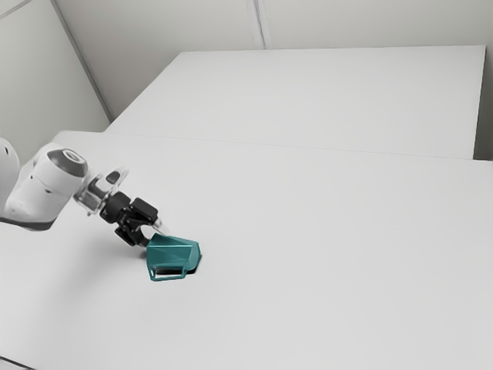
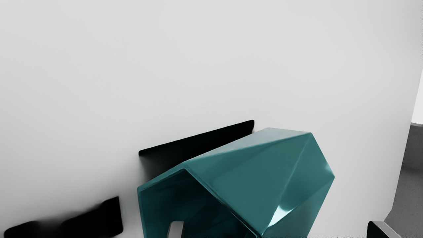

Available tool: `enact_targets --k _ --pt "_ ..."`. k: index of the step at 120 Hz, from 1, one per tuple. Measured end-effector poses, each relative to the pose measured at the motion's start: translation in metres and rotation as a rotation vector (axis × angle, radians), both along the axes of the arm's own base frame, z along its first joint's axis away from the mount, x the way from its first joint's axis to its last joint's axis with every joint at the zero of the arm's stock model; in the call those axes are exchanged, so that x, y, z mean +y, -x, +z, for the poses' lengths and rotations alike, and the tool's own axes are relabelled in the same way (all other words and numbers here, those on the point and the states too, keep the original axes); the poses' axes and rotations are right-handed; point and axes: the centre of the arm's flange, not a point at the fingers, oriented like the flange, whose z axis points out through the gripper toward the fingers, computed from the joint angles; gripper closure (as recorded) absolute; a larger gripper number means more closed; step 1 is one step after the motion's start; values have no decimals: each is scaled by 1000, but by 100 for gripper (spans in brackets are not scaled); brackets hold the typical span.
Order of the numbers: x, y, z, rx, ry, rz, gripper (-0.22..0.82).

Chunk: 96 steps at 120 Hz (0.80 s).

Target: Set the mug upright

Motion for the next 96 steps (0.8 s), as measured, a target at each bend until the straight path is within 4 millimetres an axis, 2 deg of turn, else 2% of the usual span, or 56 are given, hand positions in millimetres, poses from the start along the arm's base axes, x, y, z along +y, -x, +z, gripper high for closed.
enact_targets --k 43,64,75,96 --pt "-11 1 -6 -89 79 -2 0" --pt "-20 8 -16 -113 124 -2 1" --pt "-25 8 -17 -132 136 -10 13" --pt "-39 2 -14 -174 158 -34 49"
